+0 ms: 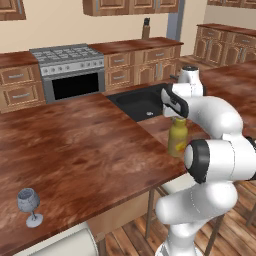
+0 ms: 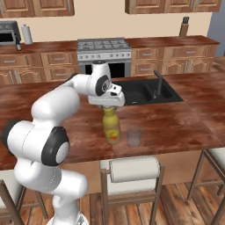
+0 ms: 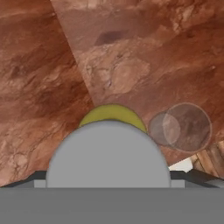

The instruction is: There is a wine glass and glass cup on the dining counter. Place the wine bottle next to the wine glass and the juice bottle next to the glass cup.

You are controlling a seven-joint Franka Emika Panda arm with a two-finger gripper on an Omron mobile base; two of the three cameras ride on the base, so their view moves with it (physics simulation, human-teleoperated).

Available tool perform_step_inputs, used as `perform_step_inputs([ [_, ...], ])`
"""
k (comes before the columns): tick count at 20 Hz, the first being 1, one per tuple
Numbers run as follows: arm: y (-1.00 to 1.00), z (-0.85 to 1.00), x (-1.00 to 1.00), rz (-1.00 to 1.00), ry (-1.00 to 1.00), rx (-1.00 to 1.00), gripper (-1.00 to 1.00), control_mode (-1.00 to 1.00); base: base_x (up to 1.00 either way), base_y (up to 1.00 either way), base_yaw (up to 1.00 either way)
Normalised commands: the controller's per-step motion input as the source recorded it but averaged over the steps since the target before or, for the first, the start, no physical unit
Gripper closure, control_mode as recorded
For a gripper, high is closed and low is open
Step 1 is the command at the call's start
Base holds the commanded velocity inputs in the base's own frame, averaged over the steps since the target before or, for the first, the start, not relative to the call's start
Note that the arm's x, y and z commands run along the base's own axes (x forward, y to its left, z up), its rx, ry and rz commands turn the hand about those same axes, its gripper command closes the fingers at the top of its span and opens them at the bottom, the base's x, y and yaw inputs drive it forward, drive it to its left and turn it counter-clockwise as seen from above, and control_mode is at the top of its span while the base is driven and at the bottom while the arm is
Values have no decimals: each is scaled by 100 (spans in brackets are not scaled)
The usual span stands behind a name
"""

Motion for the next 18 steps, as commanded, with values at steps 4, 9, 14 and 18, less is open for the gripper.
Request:
perform_step_inputs([
  [4,-19,-24,14,4,0,0,100,-100,0,0,0],
  [9,-12,-37,7,2,1,0,100,-100,0,0,0],
  [14,-8,-41,6,1,1,0,100,-100,0,0,0],
  [18,-2,-44,8,1,3,-1,100,-100,0,0,0],
])
